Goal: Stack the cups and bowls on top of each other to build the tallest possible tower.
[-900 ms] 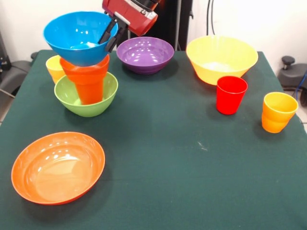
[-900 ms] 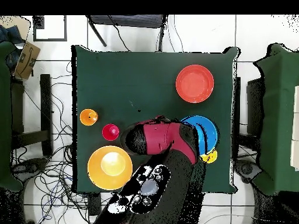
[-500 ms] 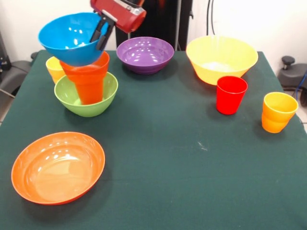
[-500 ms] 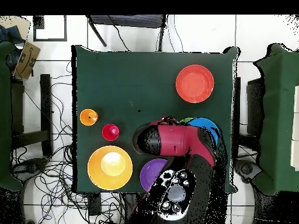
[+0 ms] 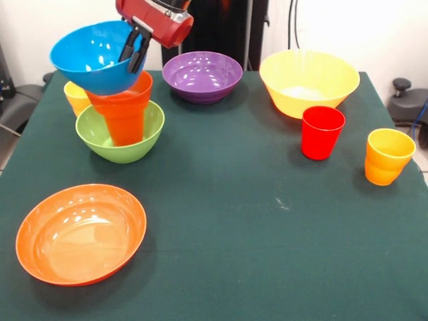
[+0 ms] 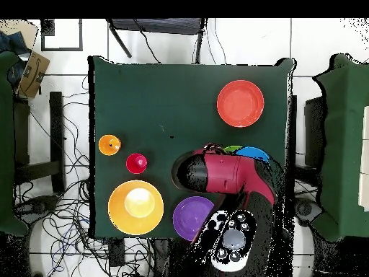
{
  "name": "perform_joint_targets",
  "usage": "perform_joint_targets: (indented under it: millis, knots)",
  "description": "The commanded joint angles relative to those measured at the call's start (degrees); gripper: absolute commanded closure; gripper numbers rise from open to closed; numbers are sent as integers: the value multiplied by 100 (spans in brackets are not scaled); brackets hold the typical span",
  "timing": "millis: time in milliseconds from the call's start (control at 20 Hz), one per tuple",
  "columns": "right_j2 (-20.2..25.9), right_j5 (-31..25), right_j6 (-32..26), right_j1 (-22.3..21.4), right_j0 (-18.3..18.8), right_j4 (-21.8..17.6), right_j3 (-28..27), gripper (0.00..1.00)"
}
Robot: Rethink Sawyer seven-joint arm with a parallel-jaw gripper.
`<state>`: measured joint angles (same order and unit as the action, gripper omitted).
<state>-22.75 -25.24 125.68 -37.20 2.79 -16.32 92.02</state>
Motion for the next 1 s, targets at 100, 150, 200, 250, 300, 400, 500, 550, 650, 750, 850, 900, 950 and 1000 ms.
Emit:
perform_joint_targets:
  millis: [100,150,200,250,300,400,500,550,650,750,850,900,950,1000]
  knots:
    - [880,-327,-429,-61,44,-212,215,100]
    - [882,-346,-427,-60,41,-215,207,100]
    - [889,-379,-432,-50,40,-219,180,100]
    - [886,-406,-433,-41,32,-228,164,100]
    - [896,-453,-451,-33,35,-230,145,100]
    - [906,-494,-466,-17,34,-244,125,100]
    - [903,-518,-471,-2,26,-267,114,100]
    - [898,-554,-481,6,19,-277,107,100]
    - [886,-643,-528,27,5,-305,84,100]
    - [827,-714,-530,69,-42,-342,38,100]
    - [797,-713,-521,96,-58,-373,29,100]
    - [803,-706,-530,97,-46,-383,35,100]
    - [817,-718,-547,100,-32,-385,36,100]
    - [831,-731,-564,102,-19,-388,37,100]
